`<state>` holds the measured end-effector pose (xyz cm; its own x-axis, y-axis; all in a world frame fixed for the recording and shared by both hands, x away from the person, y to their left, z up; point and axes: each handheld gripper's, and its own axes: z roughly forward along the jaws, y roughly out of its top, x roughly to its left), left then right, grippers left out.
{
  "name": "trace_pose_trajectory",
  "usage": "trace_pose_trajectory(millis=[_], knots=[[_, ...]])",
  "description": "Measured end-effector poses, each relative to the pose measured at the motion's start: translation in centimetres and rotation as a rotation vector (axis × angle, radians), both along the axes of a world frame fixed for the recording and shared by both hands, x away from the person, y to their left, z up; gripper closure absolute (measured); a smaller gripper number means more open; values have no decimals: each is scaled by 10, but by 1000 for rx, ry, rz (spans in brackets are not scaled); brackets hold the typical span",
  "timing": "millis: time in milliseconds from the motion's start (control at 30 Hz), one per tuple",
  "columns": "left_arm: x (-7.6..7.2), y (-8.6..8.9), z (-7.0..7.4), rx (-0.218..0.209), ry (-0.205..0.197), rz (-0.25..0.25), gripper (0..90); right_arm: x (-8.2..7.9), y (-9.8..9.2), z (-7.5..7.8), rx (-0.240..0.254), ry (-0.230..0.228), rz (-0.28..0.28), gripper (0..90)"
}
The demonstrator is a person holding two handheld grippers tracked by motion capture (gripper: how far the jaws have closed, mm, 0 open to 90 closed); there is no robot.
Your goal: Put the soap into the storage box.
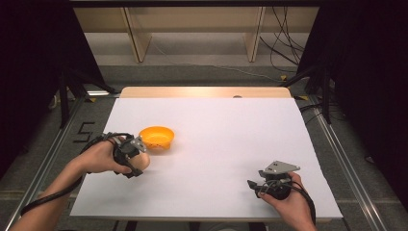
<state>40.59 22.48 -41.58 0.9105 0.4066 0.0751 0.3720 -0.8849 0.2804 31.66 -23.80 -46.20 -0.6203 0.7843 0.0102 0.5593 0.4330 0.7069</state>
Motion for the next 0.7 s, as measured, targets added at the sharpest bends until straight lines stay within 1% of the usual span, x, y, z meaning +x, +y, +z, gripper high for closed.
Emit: trace_pose_trajectory(millis=[33, 67, 100, 133, 167, 200, 233, 300, 367, 400, 433, 467, 500, 533, 567, 600, 633, 667, 700], knots=[[0, 1, 1, -15, -8, 8, 326, 0, 0, 0, 1, 1, -3, 432], [0, 2, 2, -22, -22, 16, 326, 0, 0, 0, 1, 1, -3, 432], [1, 4, 3, -39, -38, 23, 326, 0, 0, 0, -1, 0, 0, 432], [2, 5, 4, -52, -51, 18, 326, 0, 0, 0, -1, -1, 0, 432], [3, 6, 5, -65, -53, 26, 326, 0, 0, 0, -1, 0, -1, 432], [2, 7, 5, -81, -45, 42, 326, 0, 0, 0, -1, -1, -1, 432], [3, 7, 5, -92, -68, 37, 326, 0, 0, 0, -1, -1, -1, 431], [3, 9, 5, -92, -71, 34, 326, 0, 0, 0, -1, -1, -1, 431], [4, 11, 5, -109, -82, 46, 326, 0, 0, 0, 2, 0, -4, 432], [4, 11, 4, -124, -90, 53, 326, 0, 0, 0, -1, -3, -6, 432], [5, 13, 4, -123, -99, 48, 326, 0, 0, 0, 7, -2, -12, 432], [5, 13, 4, -138, -97, 59, 326, -1, 0, 1, 8, 9, -15, 431], [5, 14, 4, -146, -107, 66, 326, 0, 0, 0, 3, -4, -8, 431], [5, 14, 4, -146, -107, 66, 326, 0, -1, 1, 3, -7, -9, 431], [6, 15, 3, -170, -117, 79, 326, 0, 0, 0, 10, -19, -13, 431], [7, 17, 3, -174, -123, 78, 326, 0, -1, 1, 10, -21, -11, 431], [7, 17, 3, -191, -128, 87, 326, 0, -1, 1, 14, -27, -11, 430], [7, 18, 3, -198, -125, 95, 326, 0, -1, 1, 17, -23, -19, 429], [8, 19, 3, -197, -135, 89, 327, 0, -1, 2, 18, -17, -26, 429]])
